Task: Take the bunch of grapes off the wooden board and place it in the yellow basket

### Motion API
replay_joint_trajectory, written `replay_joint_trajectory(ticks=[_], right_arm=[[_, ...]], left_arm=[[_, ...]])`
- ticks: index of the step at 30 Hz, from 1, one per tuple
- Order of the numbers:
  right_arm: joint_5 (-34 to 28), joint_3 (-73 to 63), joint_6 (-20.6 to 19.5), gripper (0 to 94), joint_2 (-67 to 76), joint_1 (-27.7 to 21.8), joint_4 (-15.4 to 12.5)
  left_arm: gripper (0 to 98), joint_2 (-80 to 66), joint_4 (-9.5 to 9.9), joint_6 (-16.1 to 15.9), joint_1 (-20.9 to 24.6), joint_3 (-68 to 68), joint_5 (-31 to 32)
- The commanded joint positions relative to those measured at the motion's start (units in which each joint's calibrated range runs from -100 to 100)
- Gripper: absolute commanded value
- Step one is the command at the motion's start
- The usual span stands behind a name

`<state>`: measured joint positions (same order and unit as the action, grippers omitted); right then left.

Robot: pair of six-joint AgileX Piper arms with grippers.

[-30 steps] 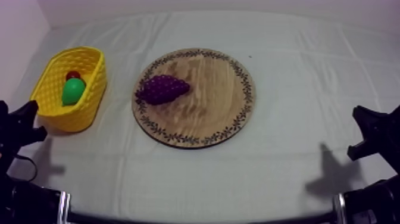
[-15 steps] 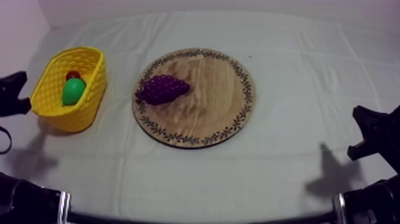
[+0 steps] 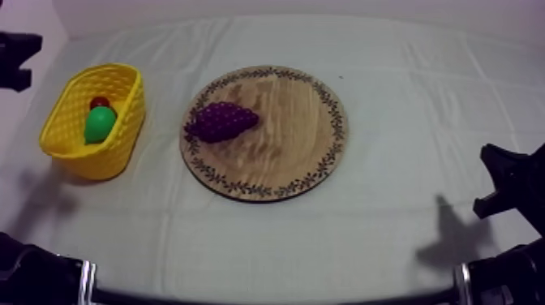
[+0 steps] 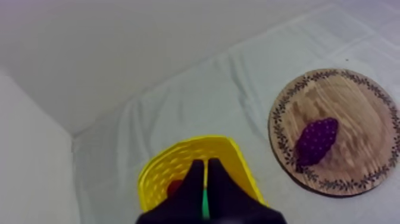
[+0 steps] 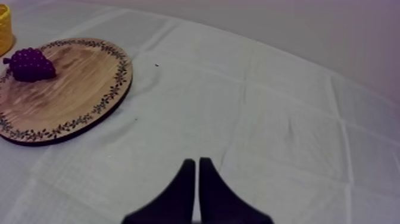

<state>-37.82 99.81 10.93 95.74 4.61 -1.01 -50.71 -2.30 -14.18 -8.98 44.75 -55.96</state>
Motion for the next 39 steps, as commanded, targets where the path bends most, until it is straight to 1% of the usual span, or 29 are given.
replay_joint_trajectory(ticks=[1, 8, 13, 16, 19, 27, 39], right_arm=[[0.0, -0.03, 0.0, 0.4, 0.01, -0.02, 0.01], [0.0, -0.03, -0.01, 0.4, 0.01, -0.02, 0.01], [0.0, -0.03, 0.0, 0.4, 0.01, -0.02, 0.01], [0.0, -0.03, 0.01, 0.4, 0.01, -0.02, 0.01], [0.0, -0.03, 0.0, 0.4, 0.01, -0.02, 0.01], [0.0, -0.03, -0.01, 0.4, 0.01, -0.02, 0.01], [0.0, -0.03, -0.01, 0.4, 0.01, -0.02, 0.01]], left_arm=[[0.0, 4.85, 0.52, 0.07, -1.8, -6.57, -1.96], [0.0, 14.53, 4.16, 1.91, -8.35, -16.24, -6.26], [0.0, 21.19, 8.02, 4.66, -13.54, -18.86, -7.46], [0.0, 24.98, 9.16, 5.56, -15.64, -19.35, -8.21], [0.0, 28.47, 9.66, 6.19, -17.19, -20.37, -9.38], [0.0, 36.73, 10.12, 7.53, -20.42, -24.77, -12.23], [0.0, 46.03, 10.62, 6.64, -23.52, -26.47, -14.44]])
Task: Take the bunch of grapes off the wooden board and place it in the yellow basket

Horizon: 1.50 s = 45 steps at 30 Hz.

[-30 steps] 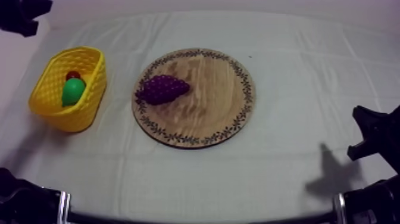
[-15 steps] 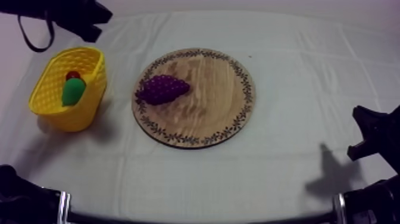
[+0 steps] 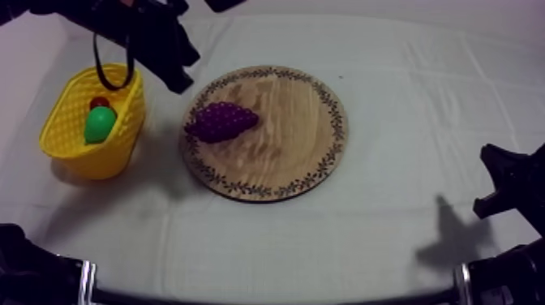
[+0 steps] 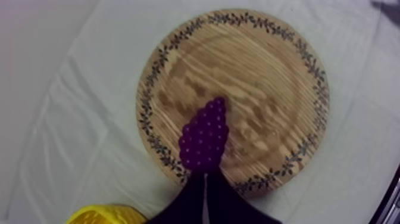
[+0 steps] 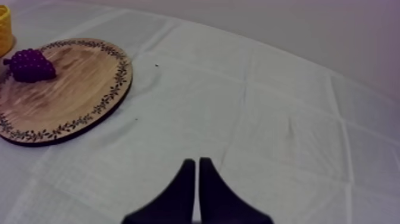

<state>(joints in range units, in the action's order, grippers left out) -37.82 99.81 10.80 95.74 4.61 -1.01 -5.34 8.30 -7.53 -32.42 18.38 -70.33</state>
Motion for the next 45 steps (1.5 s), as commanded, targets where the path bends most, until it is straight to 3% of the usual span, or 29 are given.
replay_joint_trajectory(ticks=[1, 5, 11, 14, 21, 31, 45], right_arm=[[0.0, -0.03, 0.12, 0.4, 0.01, -0.02, 0.01], [0.0, -0.03, 0.12, 0.4, 0.01, -0.02, 0.01], [0.0, -0.03, 0.12, 0.4, 0.01, -0.02, 0.01], [0.0, -0.03, 0.14, 0.4, 0.01, -0.02, 0.01], [0.0, -0.03, 0.12, 0.4, 0.01, -0.02, 0.01], [0.0, -0.03, 0.12, 0.4, 0.01, -0.02, 0.01], [0.0, -0.03, 0.12, 0.4, 0.01, -0.02, 0.01]], left_arm=[[0.2, 1.2, 0.04, 0.01, -0.2, -0.19, -0.13], [9.8, 2.7, 0.04, 0.44, -0.47, -0.72, -0.25], [42.9, 3.96, -0.27, 1.16, -0.06, -1.19, -0.28], [61.0, 4.43, -0.99, -0.45, 0.41, -0.99, -1.07], [89.3, 5.3, -2.41, -4.54, 0.93, -0.27, -3.81], [95.9, 7.61, -3.16, -6.58, 1.45, 0.2, -2.67], [92.9, 21.49, -2.88, -6.88, 2.64, 0.73, 8.8]])
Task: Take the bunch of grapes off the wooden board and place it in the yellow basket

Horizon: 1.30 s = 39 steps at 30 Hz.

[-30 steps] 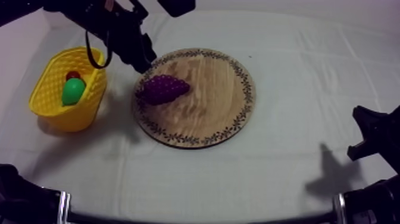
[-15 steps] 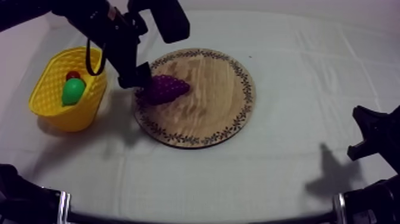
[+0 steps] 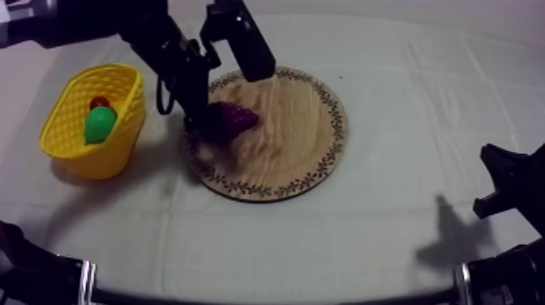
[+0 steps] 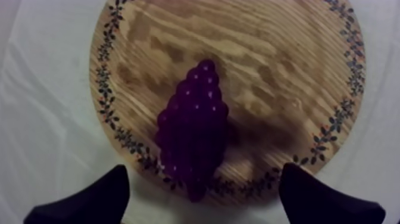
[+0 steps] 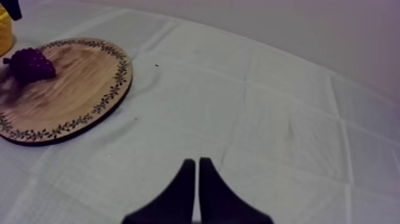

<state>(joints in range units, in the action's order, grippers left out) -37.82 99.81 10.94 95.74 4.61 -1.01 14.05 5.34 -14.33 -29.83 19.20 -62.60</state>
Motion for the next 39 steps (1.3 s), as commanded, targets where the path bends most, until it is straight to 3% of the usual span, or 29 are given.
replay_joint_trajectory(ticks=[1, 9, 25, 28, 35, 39], right_arm=[[0.0, -0.03, -0.02, 0.4, 0.01, -0.02, 0.01], [0.0, -0.03, -0.02, 0.4, 0.01, -0.02, 0.01], [0.0, -0.03, -0.02, 0.4, 0.01, -0.02, 0.01], [0.0, -0.03, -0.02, 0.4, 0.01, -0.02, 0.01], [0.0, -0.03, -0.02, 0.4, 0.01, -0.01, 0.01], [0.0, -0.03, -0.02, 0.4, 0.01, -0.02, 0.01]], left_arm=[[92.6, 3.24, 0.15, -0.15, 0.16, -0.14, 2.05], [89.6, 11.05, 0.88, -1.29, 1.27, -1.96, 8.95], [83.6, 20.41, 1.26, -1.76, 1.78, -6.02, 12.75], [76.8, 21.0, 1.25, -1.3, 1.78, -6.41, 13.17], [50.5, 21.4, 0.92, -1.01, 1.75, -6.48, 14.25], [43.8, 20.71, 0.86, -0.72, 1.68, -6.11, 14.35]])
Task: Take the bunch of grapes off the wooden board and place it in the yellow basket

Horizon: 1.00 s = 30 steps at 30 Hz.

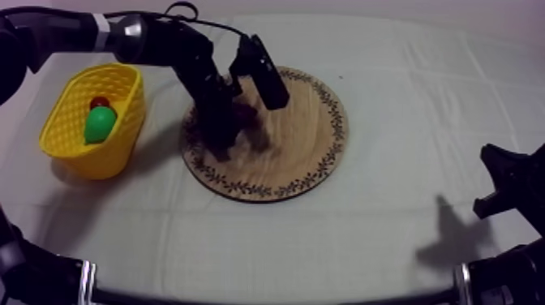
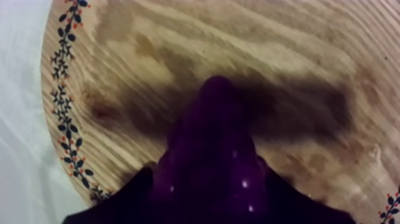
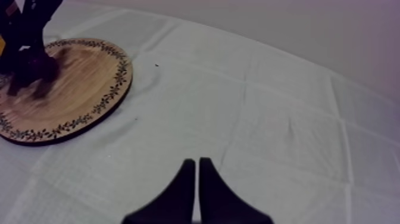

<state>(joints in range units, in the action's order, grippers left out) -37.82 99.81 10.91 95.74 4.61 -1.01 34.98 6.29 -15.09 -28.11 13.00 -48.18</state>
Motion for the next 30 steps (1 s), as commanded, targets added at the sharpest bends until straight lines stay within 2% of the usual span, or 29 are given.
replay_joint_trajectory(ticks=[1, 8, 16, 23, 30], right_arm=[[0.0, -0.03, 0.01, 0.4, 0.01, -0.02, 0.01], [0.0, -0.03, 0.02, 0.4, 0.01, -0.02, 0.01], [0.0, -0.03, 0.04, 0.4, 0.01, -0.02, 0.01], [0.0, -0.03, 0.02, 0.4, 0.01, -0.02, 0.01], [0.0, -0.03, 0.04, 0.4, 0.01, -0.02, 0.01]], left_arm=[[43.2, -0.61, -0.08, 0.18, -0.03, 0.25, -0.18], [42.8, -7.5, -0.4, 1.14, 0.6, 2.71, -2.63], [43.1, -21.4, -0.33, 2.89, 1.79, 11.64, -9.89], [44.9, -33.78, 0.8, 6.51, 3.76, 18.96, -12.44], [43.2, -41.15, 1.64, 11.36, 8.28, 15.85, -14.65]])
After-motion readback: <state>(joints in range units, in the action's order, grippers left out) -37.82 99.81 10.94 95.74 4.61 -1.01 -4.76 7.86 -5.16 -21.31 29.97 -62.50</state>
